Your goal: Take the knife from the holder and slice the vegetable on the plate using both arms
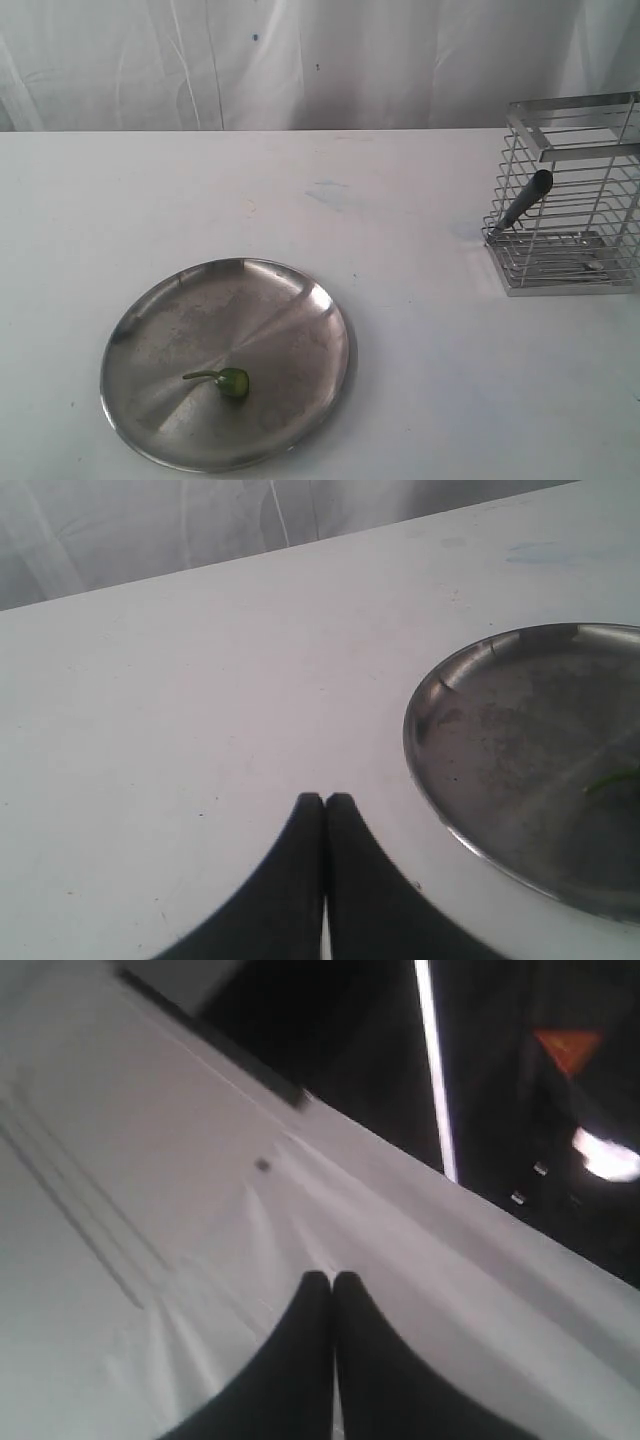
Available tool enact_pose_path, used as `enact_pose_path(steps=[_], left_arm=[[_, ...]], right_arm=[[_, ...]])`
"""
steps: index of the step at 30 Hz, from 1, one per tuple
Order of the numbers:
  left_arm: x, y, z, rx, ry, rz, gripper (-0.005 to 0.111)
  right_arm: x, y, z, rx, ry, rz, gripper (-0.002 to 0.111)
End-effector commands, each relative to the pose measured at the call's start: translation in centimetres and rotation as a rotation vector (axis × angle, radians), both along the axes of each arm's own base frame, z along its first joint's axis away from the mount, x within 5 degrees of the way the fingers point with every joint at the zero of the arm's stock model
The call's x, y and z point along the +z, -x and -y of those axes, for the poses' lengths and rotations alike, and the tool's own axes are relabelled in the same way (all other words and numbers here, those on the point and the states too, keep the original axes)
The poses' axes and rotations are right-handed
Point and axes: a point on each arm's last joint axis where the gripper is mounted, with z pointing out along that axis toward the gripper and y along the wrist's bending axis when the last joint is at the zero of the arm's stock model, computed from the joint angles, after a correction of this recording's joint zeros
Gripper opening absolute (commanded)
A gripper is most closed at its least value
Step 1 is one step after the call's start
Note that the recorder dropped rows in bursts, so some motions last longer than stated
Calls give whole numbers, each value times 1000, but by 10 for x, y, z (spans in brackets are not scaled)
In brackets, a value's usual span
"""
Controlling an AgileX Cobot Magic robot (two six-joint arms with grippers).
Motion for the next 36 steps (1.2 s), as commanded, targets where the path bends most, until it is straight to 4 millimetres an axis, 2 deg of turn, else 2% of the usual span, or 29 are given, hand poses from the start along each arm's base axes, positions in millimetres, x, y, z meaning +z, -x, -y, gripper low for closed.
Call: enact_pose_path(steps=[1,2,3,4,6,10,13,16,19,21,23,26,30,33,36], left_arm=[[0,0,0,-3,10,7,0],[0,0,0,-3,10,7,0],[0,0,0,-3,10,7,0],[0,0,0,-3,10,7,0],[0,0,0,-3,10,7,0],[0,0,0,-3,10,7,0],[0,0,0,-3,10,7,0],[0,0,0,-3,10,7,0],[0,0,0,-3,10,7,0],[0,0,0,-3,10,7,0],[0,0,0,-3,10,7,0],[0,0,0,-3,10,7,0],[0,0,0,-3,10,7,0],[0,0,0,-3,10,7,0],[0,0,0,-3,10,7,0]], right_arm=[[66,31,-33,-92,504,158,0],[82,40,-46,-174,720,159,0],[90,44,-50,-223,811,141,0],[97,43,-54,-284,931,92,0],[104,31,-54,-336,1042,-44,0],[91,-17,-31,-323,973,-461,0],[66,-55,-9,-302,896,-855,0],[39,-81,4,-232,781,-1165,0],[11,-101,11,-123,645,-1425,0],[-2,-110,11,-57,613,-1551,0],[-6,-123,4,86,666,-1668,0],[-15,-140,-14,402,790,-1847,0],[-42,-159,-34,670,874,-2000,0],[-61,-168,-61,922,975,-1979,0],[-74,-174,-80,1088,1040,-1934,0]])
